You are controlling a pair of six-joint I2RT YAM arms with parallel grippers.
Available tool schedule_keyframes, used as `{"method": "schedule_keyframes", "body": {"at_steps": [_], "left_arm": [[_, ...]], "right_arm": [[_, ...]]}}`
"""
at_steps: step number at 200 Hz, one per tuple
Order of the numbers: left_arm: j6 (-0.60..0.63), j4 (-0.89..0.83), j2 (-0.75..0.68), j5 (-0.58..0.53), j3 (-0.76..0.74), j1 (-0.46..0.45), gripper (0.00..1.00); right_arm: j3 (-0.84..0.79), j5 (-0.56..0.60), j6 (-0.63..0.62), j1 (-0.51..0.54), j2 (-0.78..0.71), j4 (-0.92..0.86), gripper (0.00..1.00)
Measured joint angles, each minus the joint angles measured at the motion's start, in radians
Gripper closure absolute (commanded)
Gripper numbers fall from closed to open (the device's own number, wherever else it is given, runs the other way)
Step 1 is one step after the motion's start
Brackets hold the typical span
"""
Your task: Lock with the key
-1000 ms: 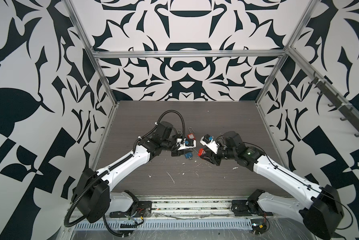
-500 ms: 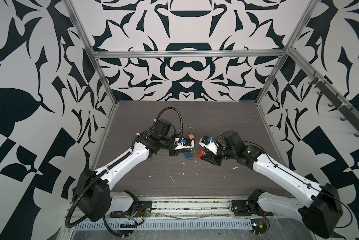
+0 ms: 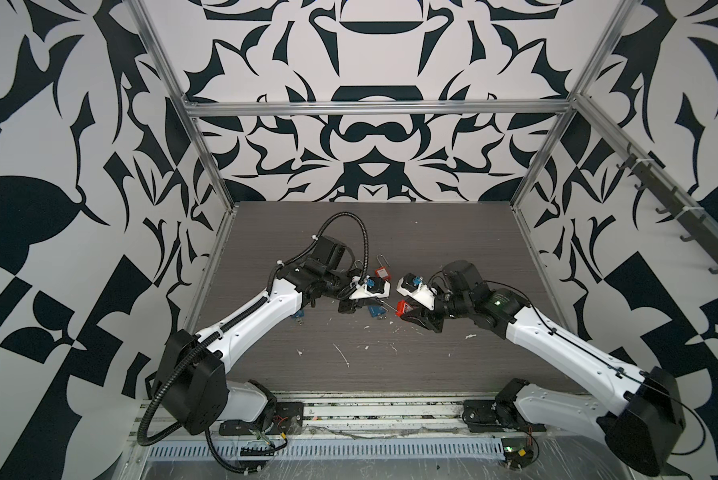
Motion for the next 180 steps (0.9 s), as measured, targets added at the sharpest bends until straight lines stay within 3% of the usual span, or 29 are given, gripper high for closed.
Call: {"method": "schedule_keyframes", "body": {"at_steps": [23,59,84,106,126,147,180], "left_arm": [[0.009,-0.01,0.006,0.013,0.005,0.0,0.93],[0.021,-0.048,0.019,0.021,0.023,0.0,1.0],[0.022,-0.068,0.026,0.027,0.035,0.0,1.0],[0.02,-0.071,0.028,0.039,0.038,0.0,1.0],[0.003,-0.048,0.027,0.04,0.035,0.001,1.0],[-0.031,0.019,0.022,0.04,0.004,0.004,1.0],[-0.115,0.172,-0.008,0.044,-0.093,0.006,1.0]], "right_arm": [[0.009,0.0,-0.008,0.0,0.0,-0.005,0.9],[0.012,0.002,-0.025,0.001,0.004,-0.013,0.86],[0.017,0.002,-0.038,0.001,0.006,-0.021,0.58],[0.035,0.007,-0.057,0.001,0.006,-0.045,0.44],[0.062,0.025,-0.077,0.002,0.006,-0.067,0.09],[0.095,0.05,-0.096,0.003,0.004,-0.1,0.02],[0.105,0.095,-0.135,0.002,-0.045,-0.138,0.05]]}}
